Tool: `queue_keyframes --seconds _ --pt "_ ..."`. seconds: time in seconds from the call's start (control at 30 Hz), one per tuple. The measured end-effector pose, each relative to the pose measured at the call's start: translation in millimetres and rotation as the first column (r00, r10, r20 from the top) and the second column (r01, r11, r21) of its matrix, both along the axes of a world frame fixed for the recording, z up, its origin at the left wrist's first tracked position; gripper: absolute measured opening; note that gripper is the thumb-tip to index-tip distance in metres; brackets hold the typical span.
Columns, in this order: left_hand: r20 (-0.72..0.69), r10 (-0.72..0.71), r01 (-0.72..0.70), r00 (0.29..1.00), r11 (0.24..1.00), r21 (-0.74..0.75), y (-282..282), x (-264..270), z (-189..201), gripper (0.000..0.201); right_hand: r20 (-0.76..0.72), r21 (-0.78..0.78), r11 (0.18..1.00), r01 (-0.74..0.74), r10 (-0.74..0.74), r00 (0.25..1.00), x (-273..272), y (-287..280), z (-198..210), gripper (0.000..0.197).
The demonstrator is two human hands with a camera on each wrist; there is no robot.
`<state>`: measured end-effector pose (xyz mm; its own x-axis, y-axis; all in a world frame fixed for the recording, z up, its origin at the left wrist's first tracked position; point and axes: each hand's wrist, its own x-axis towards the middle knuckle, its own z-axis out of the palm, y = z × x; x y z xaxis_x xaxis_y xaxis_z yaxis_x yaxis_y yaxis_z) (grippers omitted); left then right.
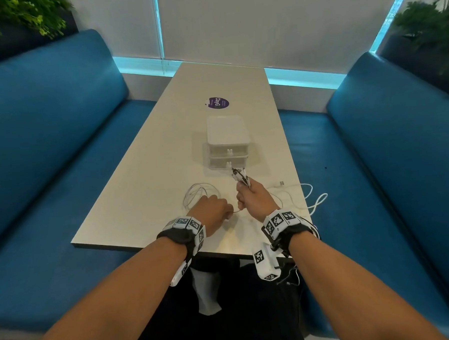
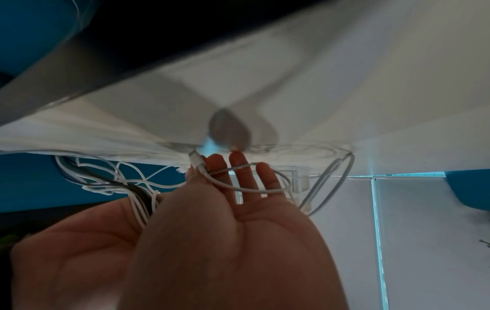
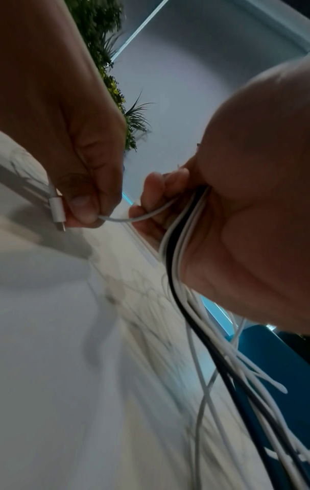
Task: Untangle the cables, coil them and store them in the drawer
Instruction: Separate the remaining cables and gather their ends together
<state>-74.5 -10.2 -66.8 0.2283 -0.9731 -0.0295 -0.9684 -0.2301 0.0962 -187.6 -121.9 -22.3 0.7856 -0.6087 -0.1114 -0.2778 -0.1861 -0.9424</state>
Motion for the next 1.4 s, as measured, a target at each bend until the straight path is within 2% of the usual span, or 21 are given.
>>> queue_keyframes --seconds 0.1,0.13,0.2,0.3,0.4,0.57,0.7,0.83,0.97,1.23,1.4 --pt "0.031 -0.023 0.023 0.999 1.000 0.012 0.2 -2.0 -3.1 0.019 -0.015 0.070 0.997 -0.009 0.011 1.000 0.1 3.1 -2.5 0.021" --pt "0.036 -0.030 0.029 0.999 0.999 0.018 0.0 -3.1 -3.0 0.018 -0.047 0.040 0.999 -0.026 0.027 0.999 0.2 3.8 -3.0 0.022" --pt "0.060 -0.046 0.045 0.997 0.999 0.019 -1.1 -5.9 -1.5 0.017 -0.159 -0.138 0.985 -0.101 0.079 0.984 -1.0 4.5 -2.9 0.022" --pt "0.123 -0.061 0.059 0.991 0.998 0.018 0.5 -4.9 3.6 0.019 -0.294 -0.350 0.914 -0.205 0.100 0.950 -4.1 4.3 -4.7 0.021" --pt "0.162 -0.057 0.052 0.985 0.998 0.037 7.7 5.4 8.3 0.021 -0.351 -0.452 0.862 -0.229 0.064 0.934 -10.9 -3.9 -10.5 0.027" --pt "0.131 0.009 -0.014 0.991 0.999 0.039 22.7 24.3 11.5 0.024 -0.399 -0.524 0.839 -0.148 -0.088 0.913 -26.4 -22.3 -12.9 0.030" --pt "0.127 0.035 -0.039 0.991 0.999 0.026 23.9 21.6 10.9 0.023 -0.417 -0.505 0.857 -0.103 -0.137 0.898 -27.7 -23.7 -12.9 0.032" --pt "0.079 0.040 -0.042 0.996 0.999 0.022 13.0 12.5 11.4 0.022 -0.341 -0.434 0.901 0.018 -0.183 0.922 -24.1 -21.2 -11.0 0.031" --pt "0.101 -0.005 -0.002 0.995 0.998 0.063 2.7 0.9 12.1 0.021 -0.276 -0.390 0.914 0.109 -0.229 0.934 -22.7 -17.0 -1.5 0.031" --pt "0.041 0.068 -0.070 0.997 0.997 0.032 -6.6 -5.0 12.4 0.017 -0.251 -0.220 0.976 -0.001 -0.055 0.966 -7.2 3.3 3.4 0.019" --pt "0.009 0.095 -0.095 0.995 0.995 0.003 -1.5 3.4 16.8 0.020 -0.277 -0.306 0.950 -0.064 -0.024 0.961 -3.9 10.3 -2.5 0.026"
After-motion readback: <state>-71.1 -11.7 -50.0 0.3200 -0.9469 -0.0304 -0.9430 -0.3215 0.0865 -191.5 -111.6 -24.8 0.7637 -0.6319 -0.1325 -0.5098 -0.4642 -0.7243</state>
